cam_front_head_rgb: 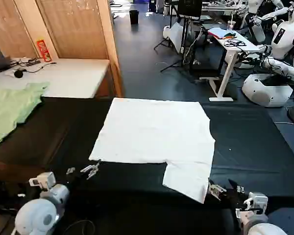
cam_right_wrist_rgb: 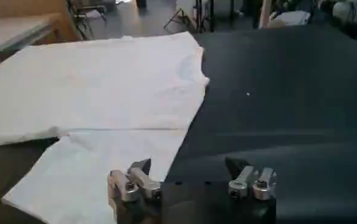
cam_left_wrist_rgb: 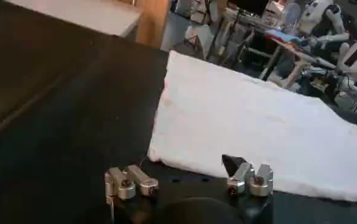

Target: Fold and organize the clothes.

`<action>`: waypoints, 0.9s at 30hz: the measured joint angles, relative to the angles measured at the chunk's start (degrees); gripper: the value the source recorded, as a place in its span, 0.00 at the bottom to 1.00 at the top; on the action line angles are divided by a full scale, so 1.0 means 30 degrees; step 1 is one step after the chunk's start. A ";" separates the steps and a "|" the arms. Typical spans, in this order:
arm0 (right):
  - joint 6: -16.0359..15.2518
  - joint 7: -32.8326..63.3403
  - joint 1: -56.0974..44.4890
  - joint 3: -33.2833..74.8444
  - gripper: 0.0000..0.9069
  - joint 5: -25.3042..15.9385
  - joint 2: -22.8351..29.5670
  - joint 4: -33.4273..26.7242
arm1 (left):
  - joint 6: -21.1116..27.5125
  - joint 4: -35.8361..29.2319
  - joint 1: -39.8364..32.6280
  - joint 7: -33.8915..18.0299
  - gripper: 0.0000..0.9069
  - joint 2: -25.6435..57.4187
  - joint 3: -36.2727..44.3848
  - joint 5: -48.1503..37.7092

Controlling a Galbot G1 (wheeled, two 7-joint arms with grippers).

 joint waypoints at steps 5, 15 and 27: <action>0.0168 0.0043 0.0363 -0.0503 0.97 -0.0671 0.0211 -0.0500 | -0.0738 0.0689 -0.0484 0.0377 0.97 -0.0157 0.0334 0.1172; 0.0340 -0.0027 0.0493 -0.1257 0.89 -0.1436 0.0932 -0.0857 | -0.0737 0.2514 -0.1486 0.0051 0.62 -0.0393 0.0673 0.1278; 0.0637 -0.0055 0.0265 -0.1595 0.29 -0.1834 0.1295 -0.1210 | -0.0943 0.3423 -0.1793 0.0138 0.18 -0.0541 0.0762 0.1567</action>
